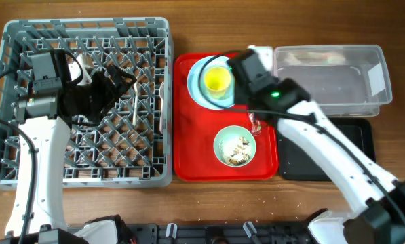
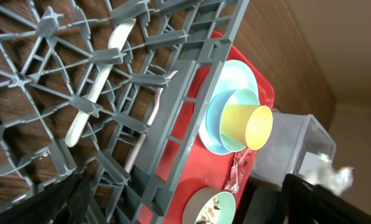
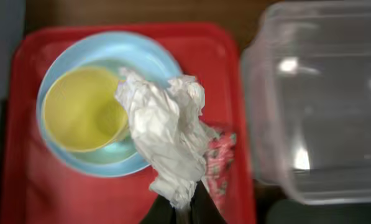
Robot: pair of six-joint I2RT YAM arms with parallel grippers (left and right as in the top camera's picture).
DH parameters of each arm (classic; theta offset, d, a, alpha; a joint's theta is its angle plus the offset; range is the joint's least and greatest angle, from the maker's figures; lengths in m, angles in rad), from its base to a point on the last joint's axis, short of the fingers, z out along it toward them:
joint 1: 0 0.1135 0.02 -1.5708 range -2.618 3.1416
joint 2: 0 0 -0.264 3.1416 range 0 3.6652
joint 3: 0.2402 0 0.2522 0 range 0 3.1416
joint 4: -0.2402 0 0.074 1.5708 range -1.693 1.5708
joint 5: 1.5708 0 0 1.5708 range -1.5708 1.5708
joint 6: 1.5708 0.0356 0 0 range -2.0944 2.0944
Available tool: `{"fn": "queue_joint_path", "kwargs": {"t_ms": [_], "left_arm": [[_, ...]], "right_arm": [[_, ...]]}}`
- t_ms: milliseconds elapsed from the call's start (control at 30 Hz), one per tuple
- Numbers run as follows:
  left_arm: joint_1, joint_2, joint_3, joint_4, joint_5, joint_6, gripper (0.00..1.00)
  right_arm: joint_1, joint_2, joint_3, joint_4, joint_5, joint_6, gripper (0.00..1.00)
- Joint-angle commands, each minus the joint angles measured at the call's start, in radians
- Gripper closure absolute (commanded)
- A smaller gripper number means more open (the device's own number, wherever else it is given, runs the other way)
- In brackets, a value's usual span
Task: Sort waste into correct bins and load items into the dishwasher rack
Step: 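Grasp the white tissue with the right gripper and drop it in the clear bin, then grasp the red candy wrapper with the right gripper and drop it in the bin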
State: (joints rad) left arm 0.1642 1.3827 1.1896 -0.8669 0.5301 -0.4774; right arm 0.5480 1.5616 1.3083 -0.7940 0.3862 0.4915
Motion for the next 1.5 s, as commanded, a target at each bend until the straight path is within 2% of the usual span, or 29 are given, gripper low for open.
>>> {"fn": "queue_joint_path", "kwargs": {"t_ms": [0,133,167,233,267,300,333,400,467,500,633,700,733,767,800,933,1000,1067,1267,1333,1467], "left_arm": [[0.004,-0.002,0.011,0.003,0.015,-0.006,0.0],[0.004,-0.002,0.011,0.003,0.015,-0.006,0.0],[0.004,-0.002,0.011,0.003,0.015,-0.006,0.0],[0.004,-0.002,0.011,0.003,0.015,-0.006,0.0],[0.004,-0.002,0.011,0.003,0.015,-0.006,0.0],[0.004,-0.002,0.011,0.003,0.015,-0.006,0.0],[0.004,-0.002,0.011,0.003,0.015,-0.006,0.0],[0.004,-0.002,0.011,0.003,0.015,-0.006,0.0],[0.004,-0.002,0.011,0.003,0.015,-0.006,0.0],[0.004,-0.002,0.011,0.003,0.015,-0.006,0.0],[0.004,-0.002,0.011,0.003,0.015,-0.006,0.0],[0.004,-0.002,0.011,0.003,0.015,-0.006,0.0],[0.004,-0.002,0.011,0.003,0.015,-0.006,0.0],[0.004,-0.002,0.011,0.003,0.015,-0.006,0.0],[0.004,-0.002,0.011,0.003,0.014,-0.006,0.0],[0.004,-0.002,0.011,0.003,0.015,-0.006,0.0],[0.004,-0.002,0.011,0.003,0.015,-0.006,0.0],[0.004,-0.002,0.011,0.003,0.015,-0.006,0.0],[0.004,-0.002,0.011,0.003,0.015,-0.006,0.0],[0.004,-0.002,0.011,0.003,0.015,-0.006,0.0],[0.004,-0.002,0.011,0.003,0.015,-0.006,0.0]], "right_arm": [[-0.153,0.012,0.006,-0.031,0.039,-0.021,0.96],[-0.36,0.071,0.006,-0.003,-0.014,-0.022,0.94],[-0.398,0.09,0.006,0.01,-0.046,-0.021,0.88],[-0.458,0.133,0.006,0.021,-0.09,-0.031,0.87],[-0.477,0.149,0.006,0.023,-0.105,-0.063,0.75],[-0.484,0.15,0.006,0.019,-0.108,-0.101,0.54],[-0.485,0.144,0.006,0.015,-0.107,-0.154,0.19],[-0.484,0.117,0.006,0.015,-0.107,-0.182,0.12],[-0.484,0.046,0.006,0.001,-0.115,-0.177,0.0],[-0.484,0.014,0.006,-0.008,-0.17,-0.177,0.0],[-0.483,-0.125,0.006,-0.145,-0.685,-0.234,0.05],[-0.452,-0.177,0.006,-0.234,-0.721,-0.182,0.14],[-0.413,-0.19,0.006,-0.279,-0.717,-0.167,0.36],[-0.365,-0.188,0.004,-0.308,-0.708,-0.146,0.81],[-0.33,-0.186,-0.007,-0.315,-0.672,-0.098,0.96],[-0.161,-0.186,-0.121,-0.29,-0.386,0.157,0.96],[-0.09,-0.185,-0.196,-0.205,-0.296,0.245,0.94],[-0.073,-0.178,-0.266,-0.102,-0.279,0.245,0.89],[-0.073,-0.176,-0.427,0.107,-0.228,0.241,0.84],[-0.073,-0.165,-0.446,0.139,-0.207,0.24,0.77],[-0.073,-0.088,-0.446,0.162,-0.161,0.241,0.74]]}}
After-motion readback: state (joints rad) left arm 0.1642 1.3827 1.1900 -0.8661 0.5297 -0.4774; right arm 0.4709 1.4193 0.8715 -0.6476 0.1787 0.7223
